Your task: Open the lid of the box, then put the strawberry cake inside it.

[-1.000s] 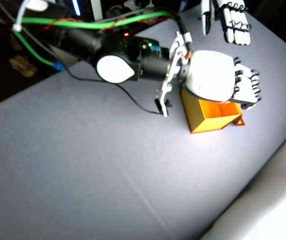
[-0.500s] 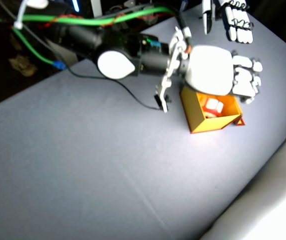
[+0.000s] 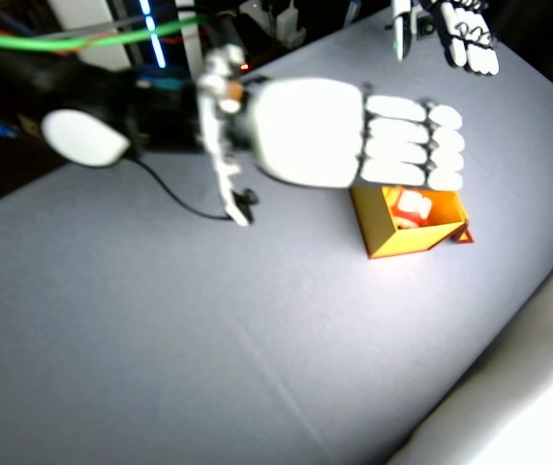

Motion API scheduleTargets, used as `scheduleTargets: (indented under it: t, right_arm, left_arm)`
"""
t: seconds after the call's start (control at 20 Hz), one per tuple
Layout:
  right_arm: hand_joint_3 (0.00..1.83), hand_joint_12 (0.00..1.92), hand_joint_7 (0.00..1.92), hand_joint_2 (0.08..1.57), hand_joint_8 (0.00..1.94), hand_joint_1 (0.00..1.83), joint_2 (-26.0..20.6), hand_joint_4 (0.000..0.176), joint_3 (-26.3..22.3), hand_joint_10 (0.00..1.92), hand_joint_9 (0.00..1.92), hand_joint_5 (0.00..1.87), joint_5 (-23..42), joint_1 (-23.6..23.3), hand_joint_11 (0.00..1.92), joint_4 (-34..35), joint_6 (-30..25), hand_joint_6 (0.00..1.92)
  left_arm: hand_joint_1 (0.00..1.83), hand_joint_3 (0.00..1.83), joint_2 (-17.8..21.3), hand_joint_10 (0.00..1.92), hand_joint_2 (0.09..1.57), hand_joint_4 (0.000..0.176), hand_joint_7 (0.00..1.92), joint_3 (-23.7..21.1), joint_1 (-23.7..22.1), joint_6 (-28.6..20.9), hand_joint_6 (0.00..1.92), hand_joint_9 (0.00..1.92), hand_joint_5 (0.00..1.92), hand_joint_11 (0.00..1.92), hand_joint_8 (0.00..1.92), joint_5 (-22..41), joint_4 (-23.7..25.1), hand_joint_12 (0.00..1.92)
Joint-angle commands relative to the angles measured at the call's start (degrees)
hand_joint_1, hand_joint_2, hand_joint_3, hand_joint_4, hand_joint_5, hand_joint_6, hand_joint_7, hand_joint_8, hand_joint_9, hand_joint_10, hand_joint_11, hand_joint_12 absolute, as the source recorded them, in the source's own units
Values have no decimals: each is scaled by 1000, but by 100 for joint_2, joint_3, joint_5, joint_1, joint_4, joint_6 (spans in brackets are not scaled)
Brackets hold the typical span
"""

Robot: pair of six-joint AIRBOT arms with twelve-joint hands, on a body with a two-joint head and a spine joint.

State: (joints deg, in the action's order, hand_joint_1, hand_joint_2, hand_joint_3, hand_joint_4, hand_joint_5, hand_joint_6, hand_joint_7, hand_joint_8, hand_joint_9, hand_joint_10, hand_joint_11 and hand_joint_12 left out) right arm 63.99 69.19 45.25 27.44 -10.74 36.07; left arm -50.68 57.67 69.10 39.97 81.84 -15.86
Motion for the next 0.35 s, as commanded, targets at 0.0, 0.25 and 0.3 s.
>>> scheduleTargets:
  t: [0.0,0.25,0.3]
  right_arm:
    - [23,0,0,1348,0,247,-140,7,-63,0,0,0,1068,74,0,215,-22,0]
    - [0,0,0,1288,0,154,-888,95,-727,0,0,0,2499,1360,0,900,89,0]
    - [0,0,0,1304,0,180,-1022,86,-869,0,0,0,2800,1634,0,1101,190,0]
  left_arm:
    - [479,0,-12,0,1368,53,0,-12,-5,-17,0,0,0,0,0,853,-76,0]
    - [327,0,-9,0,1361,81,0,-2,8,-17,0,0,0,0,0,1149,-101,0]
    - [322,0,0,0,1360,79,0,-1,8,-17,0,0,0,0,0,1213,-101,0]
